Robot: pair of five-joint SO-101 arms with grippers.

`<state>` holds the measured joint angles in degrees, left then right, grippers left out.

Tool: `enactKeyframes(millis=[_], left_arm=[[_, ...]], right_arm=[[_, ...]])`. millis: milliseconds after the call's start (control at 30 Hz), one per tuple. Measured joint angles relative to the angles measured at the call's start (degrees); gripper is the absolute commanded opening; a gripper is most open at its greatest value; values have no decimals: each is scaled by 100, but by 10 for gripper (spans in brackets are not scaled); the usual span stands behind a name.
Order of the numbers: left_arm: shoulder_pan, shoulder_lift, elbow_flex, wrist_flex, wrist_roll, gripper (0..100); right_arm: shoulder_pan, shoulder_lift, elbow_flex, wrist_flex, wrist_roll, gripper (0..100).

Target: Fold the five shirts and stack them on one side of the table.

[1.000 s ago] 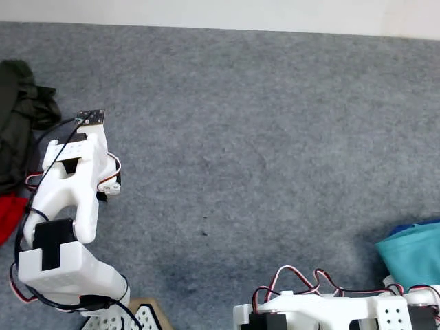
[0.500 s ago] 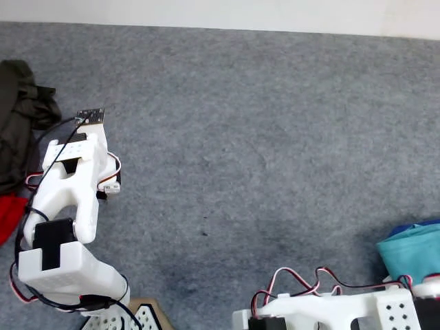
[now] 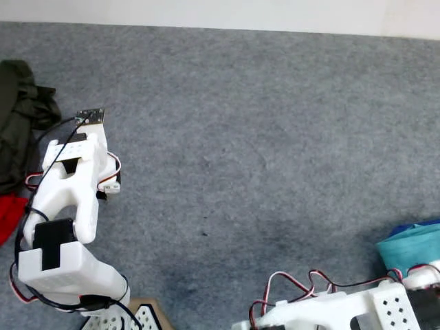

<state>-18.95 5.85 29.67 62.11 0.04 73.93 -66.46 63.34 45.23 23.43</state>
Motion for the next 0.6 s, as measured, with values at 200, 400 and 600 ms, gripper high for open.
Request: enactKeyframes(millis=[200, 400, 600], left_arm=[[0, 0, 0, 0, 0, 7], [0, 0, 0, 0, 0, 7], [0, 0, 0, 0, 0, 7]], right_arm=[[853, 0, 1046, -1415, 475, 6], [905, 0, 1855, -2435, 1134, 6], [914, 0, 2040, -2822, 1196, 6]])
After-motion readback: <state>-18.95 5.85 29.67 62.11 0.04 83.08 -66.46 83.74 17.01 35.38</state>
